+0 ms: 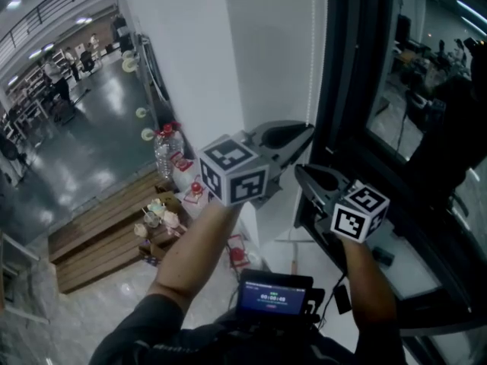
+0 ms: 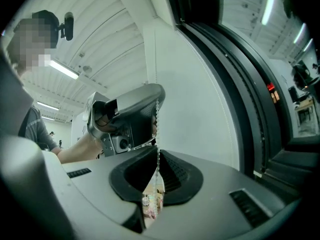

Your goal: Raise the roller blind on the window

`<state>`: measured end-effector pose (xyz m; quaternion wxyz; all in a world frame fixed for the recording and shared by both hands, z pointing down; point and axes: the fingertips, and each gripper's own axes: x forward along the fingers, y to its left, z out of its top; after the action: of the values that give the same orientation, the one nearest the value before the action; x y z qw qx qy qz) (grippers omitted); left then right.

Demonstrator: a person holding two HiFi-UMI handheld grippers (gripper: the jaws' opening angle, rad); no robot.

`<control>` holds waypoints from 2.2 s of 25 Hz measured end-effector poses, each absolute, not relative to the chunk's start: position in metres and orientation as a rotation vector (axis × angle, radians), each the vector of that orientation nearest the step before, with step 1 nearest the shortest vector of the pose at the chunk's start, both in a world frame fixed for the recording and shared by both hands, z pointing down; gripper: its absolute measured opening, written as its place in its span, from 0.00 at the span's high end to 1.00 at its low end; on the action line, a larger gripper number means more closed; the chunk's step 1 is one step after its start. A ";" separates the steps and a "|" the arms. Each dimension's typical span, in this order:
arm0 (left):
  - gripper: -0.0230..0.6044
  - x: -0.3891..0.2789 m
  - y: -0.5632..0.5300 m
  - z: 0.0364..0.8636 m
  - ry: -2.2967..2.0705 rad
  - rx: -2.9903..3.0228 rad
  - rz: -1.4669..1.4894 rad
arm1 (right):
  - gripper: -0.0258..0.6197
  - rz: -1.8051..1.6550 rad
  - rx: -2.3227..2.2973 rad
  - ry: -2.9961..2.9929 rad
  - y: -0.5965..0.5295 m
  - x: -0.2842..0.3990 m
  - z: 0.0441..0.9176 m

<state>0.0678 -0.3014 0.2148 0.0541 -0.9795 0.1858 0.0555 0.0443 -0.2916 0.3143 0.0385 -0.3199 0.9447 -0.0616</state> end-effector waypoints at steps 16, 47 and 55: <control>0.96 0.075 -0.301 0.276 0.546 -3.084 0.164 | 0.94 -0.319 -1.055 2.926 -0.293 0.056 0.371; 0.96 0.079 -0.268 0.274 0.473 -3.087 0.224 | 0.94 0.147 -0.955 2.873 -0.277 0.056 0.185; 0.96 0.075 -0.275 0.276 0.505 -3.073 0.221 | 0.95 0.089 -0.944 2.848 -0.283 0.055 0.191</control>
<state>0.0748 -0.2748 0.2758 0.0097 -0.9843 0.1616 0.0709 0.0551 -0.2833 0.1909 0.0698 -0.3135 0.9465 0.0296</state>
